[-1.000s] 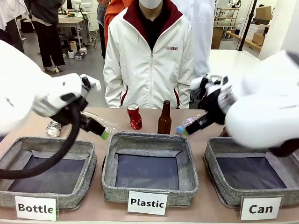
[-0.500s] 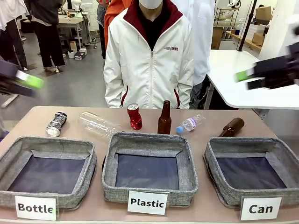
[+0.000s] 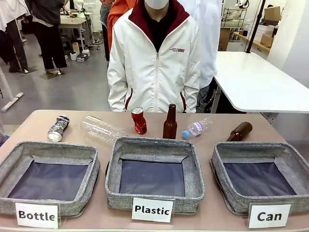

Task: Sort the can waste into the basket.
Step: Pick up the can waste from the table and place it in the right Fabric basket.

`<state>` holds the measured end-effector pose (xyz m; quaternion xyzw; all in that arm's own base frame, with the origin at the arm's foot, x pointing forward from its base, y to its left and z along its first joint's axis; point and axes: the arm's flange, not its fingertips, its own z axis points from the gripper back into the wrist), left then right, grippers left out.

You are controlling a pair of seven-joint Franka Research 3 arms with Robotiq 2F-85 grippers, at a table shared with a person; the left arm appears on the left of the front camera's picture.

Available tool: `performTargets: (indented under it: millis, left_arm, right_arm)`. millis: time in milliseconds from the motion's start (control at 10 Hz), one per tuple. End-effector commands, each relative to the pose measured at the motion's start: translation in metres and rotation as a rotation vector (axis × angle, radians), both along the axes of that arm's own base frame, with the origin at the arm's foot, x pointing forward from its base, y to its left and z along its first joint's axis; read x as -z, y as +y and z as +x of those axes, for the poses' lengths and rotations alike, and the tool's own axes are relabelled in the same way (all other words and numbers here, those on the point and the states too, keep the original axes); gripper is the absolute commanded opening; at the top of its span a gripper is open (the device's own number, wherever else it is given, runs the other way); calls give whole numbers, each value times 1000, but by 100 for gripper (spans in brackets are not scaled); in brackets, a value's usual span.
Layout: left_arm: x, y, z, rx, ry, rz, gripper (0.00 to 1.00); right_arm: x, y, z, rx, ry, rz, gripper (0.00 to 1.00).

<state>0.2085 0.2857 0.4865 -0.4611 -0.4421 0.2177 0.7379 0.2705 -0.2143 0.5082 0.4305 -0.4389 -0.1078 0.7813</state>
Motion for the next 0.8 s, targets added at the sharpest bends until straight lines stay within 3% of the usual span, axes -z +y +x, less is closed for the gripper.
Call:
performTargets:
  millis: [0, 100, 200, 700]
  left_arm:
    - [62, -109, -12, -98, -6, -41, 100]
    - [57, -116, -10, -101, 4, -13, 100]
    - [8, 9, 0, -64, 15, -43, 100]
    - [8, 9, 0, -64, 15, -43, 100]
  right_arm:
    - [74, 83, -58, 18, -17, -30, 100]
    - [0, 0, 0, 0, 0, 0, 100]
    - [0, 0, 0, 0, 0, 0, 100]
    - [0, 0, 0, 0, 0, 0, 100]
